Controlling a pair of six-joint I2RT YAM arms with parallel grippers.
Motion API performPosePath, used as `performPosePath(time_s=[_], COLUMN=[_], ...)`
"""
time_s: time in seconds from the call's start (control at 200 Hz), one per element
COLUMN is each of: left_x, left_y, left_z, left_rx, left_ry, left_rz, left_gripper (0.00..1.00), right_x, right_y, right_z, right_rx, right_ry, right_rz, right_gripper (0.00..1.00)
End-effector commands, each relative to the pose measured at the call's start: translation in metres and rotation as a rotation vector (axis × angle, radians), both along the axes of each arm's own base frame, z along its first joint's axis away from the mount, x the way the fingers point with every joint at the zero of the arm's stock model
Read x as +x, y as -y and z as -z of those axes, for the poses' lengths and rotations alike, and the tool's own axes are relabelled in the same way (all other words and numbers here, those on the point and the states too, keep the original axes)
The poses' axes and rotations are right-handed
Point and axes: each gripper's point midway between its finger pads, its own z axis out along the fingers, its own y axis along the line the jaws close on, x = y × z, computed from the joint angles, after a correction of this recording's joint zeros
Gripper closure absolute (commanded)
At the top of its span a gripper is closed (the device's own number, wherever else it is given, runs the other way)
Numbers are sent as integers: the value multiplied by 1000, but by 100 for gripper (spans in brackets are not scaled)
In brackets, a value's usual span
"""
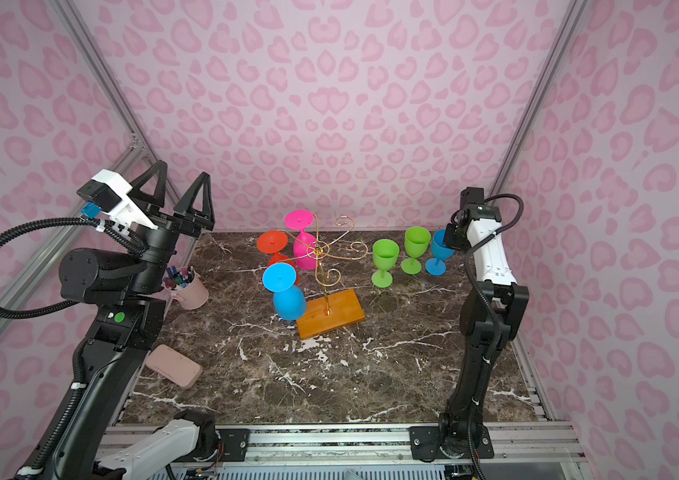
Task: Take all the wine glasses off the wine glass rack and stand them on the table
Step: 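Raise the right gripper off the glass while the left gripper lowers toward the rack, then reach the left gripper to the foot of the hanging blue glass and close it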
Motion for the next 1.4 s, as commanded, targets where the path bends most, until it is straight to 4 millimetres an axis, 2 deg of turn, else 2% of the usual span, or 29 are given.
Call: performPosePath(time_s=[0.0, 0.385, 0.5, 0.575, 0.69, 0.74, 0.755, 0.93, 1.045, 1.205, 1.32, 1.39], left_x=[-7, -2, 0, -1, 3, 5, 5, -8, -24, -43, -46, -47], left_y=[-3, -11, -16, -19, -21, -21, -21, -17, 1, 31, 35, 39], left_z=[-9, -5, 3, 14, 42, 63, 69, 138, 177, 214, 237, 244], left_rx=[-19, -81, -128, -157, -192, -214, -218, -287, -303, -325, -352, -363], left_ry=[30, -13, -66, -114, -255, -354, -380, -716, -917, -1095, -1167, -1195], left_rz=[-4, -16, -11, 0, 22, 43, 50, 142, 264, 481, 509, 539], left_gripper=[3, 3, 2, 2, 0, 1, 1, 9, 15, 23, 29, 32], right_x=[10, 6, -5, -18, -44, -55, -60, -98, -113, -131, -139, -141], right_y=[-3, -21, -38, -52, -72, -82, -85, -117, -134, -154, -165, -172], right_z=[-9, -47, -68, -90, -130, -153, -149, -195, -213, -231, -238, -238], right_rx=[30, 133, 144, 156, 158, 155, 157, 132, 154, 186, 211, 223], right_ry=[76, 273, 362, 435, 564, 641, 637, 799, 840, 929, 969, 973], right_rz=[18, 32, 5, -27, -76, -107, -115, -211, -279, -360, -406, -428], right_gripper=[67, 57, 55, 53, 46, 42, 41, 29, 20, 12, 8, 2])
